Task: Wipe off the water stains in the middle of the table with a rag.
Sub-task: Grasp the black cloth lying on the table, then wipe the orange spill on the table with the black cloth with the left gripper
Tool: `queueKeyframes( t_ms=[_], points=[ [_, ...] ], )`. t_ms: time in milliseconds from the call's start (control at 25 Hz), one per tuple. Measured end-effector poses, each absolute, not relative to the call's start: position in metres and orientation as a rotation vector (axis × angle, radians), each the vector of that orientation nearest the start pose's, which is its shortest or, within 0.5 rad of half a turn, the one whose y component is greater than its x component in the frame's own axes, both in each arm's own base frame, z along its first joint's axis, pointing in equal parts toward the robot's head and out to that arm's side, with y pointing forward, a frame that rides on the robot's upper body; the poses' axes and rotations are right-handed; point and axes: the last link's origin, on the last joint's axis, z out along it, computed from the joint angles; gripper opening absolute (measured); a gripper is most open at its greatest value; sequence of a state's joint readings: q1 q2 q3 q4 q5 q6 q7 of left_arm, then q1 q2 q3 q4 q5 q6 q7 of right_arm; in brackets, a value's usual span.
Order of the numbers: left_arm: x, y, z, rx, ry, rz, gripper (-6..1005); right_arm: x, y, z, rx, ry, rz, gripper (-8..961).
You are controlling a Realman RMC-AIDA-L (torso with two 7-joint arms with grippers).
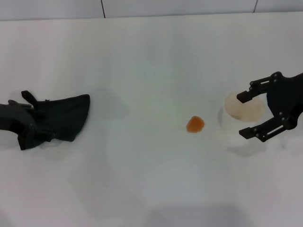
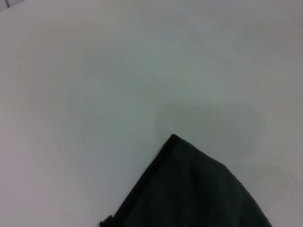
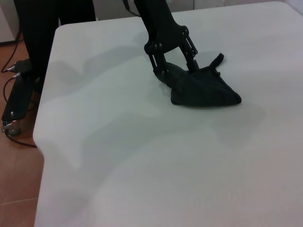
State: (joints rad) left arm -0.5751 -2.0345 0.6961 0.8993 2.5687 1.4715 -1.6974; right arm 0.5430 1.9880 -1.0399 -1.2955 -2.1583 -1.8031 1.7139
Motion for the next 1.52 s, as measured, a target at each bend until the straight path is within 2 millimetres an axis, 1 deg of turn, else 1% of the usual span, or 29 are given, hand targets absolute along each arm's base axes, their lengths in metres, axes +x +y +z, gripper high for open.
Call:
queueKeyframes(
  t_ms=[120, 360, 560, 760, 880, 1000, 1080, 1280, 1520],
  points=[
    [-0.311, 0.351, 0.045, -2.659, -0.799, 0.171, 863, 0.191, 0.334, 0.064, -3.029, 0.145, 0.000, 871],
    [-0.312, 0.354, 0.045, -2.634, -0.815, 0.167, 636, 0.193, 0.334, 0.064, -3.027, 0.151, -0.011, 870],
    [-0.313, 0.353, 0.044, -2.638, -0.823, 0.177, 391, 0.193, 0.334, 0.063, -3.027, 0.156, -0.010, 870],
    [-0.310, 0.352, 0.042, -2.652, -0.826, 0.166, 297, 0.194, 0.333, 0.062, -3.030, 0.165, -0.005, 870],
    [-0.305, 0.351, 0.037, -2.678, -0.824, 0.147, 241, 0.192, 0.332, 0.060, -3.027, 0.164, 0.011, 870],
    [-0.293, 0.352, 0.030, -2.730, -0.804, 0.115, 185, 0.191, 0.332, 0.059, -3.025, 0.163, 0.027, 870],
    [-0.283, 0.352, 0.024, -2.775, -0.778, 0.091, 68, 0.191, 0.332, 0.059, -3.023, 0.162, 0.030, 870],
    [-0.253, 0.358, 0.009, -2.867, -0.721, 0.040, 69, 0.190, 0.334, 0.060, -3.013, 0.155, 0.034, 869],
    [-0.221, 0.372, -0.016, -2.938, -0.727, 0.032, 69, 0.187, 0.332, 0.061, -3.007, 0.135, 0.075, 869]
  ],
)
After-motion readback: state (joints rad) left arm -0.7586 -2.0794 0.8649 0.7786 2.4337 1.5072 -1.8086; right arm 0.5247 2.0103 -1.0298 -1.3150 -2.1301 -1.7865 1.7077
